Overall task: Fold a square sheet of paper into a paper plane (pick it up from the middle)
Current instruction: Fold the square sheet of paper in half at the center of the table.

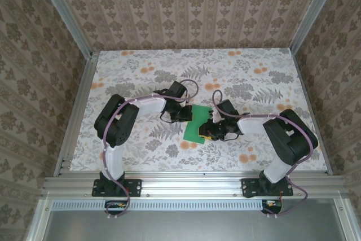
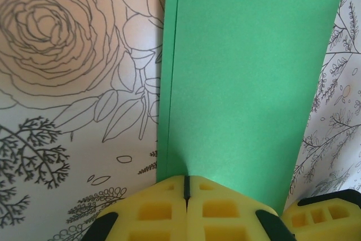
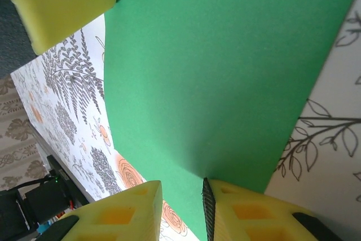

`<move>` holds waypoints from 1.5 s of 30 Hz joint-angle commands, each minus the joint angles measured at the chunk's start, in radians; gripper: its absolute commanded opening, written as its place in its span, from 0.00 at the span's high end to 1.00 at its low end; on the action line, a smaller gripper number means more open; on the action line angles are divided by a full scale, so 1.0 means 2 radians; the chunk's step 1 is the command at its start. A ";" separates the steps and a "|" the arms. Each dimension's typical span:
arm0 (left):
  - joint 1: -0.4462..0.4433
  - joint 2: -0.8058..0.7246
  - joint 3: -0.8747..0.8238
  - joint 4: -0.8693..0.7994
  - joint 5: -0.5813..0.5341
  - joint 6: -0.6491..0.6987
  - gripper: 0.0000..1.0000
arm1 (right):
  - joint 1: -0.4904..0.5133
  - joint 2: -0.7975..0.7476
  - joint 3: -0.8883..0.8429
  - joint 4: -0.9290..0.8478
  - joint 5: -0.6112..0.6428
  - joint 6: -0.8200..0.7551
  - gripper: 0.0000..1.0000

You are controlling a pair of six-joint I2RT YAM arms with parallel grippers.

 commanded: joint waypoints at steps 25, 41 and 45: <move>-0.004 0.016 -0.015 -0.041 -0.013 0.012 0.95 | 0.040 -0.047 -0.035 -0.025 0.026 0.043 0.70; -0.005 0.014 -0.013 -0.043 -0.013 0.011 0.95 | -0.030 -0.061 0.049 -0.080 0.080 -0.013 0.69; -0.005 0.013 -0.010 -0.045 -0.014 0.010 0.95 | -0.074 0.005 0.121 -0.090 0.088 -0.042 0.69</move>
